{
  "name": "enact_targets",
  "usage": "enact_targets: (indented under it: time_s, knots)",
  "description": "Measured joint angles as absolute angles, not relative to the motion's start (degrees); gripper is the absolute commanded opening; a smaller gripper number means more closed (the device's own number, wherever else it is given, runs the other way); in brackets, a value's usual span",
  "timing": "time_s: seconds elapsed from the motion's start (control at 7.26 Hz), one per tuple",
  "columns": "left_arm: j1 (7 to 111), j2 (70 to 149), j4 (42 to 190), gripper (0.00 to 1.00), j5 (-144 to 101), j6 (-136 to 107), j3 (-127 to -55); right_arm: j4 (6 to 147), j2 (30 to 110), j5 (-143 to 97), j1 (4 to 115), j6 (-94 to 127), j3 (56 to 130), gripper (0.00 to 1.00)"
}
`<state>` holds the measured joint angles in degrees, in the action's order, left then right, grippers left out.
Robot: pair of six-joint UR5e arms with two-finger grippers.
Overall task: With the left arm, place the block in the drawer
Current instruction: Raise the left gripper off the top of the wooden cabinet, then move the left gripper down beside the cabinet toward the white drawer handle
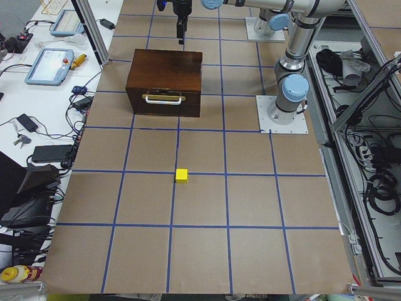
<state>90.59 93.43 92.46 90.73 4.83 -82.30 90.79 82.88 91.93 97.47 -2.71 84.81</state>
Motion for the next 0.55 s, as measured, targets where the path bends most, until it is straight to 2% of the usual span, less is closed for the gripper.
enact_targets:
  time_s: [0.55]
  knots:
    - [87.46,93.38,92.51,1.00,90.45,7.67,-81.94,90.79,82.88,91.93,97.47,-2.71,84.81,1.00]
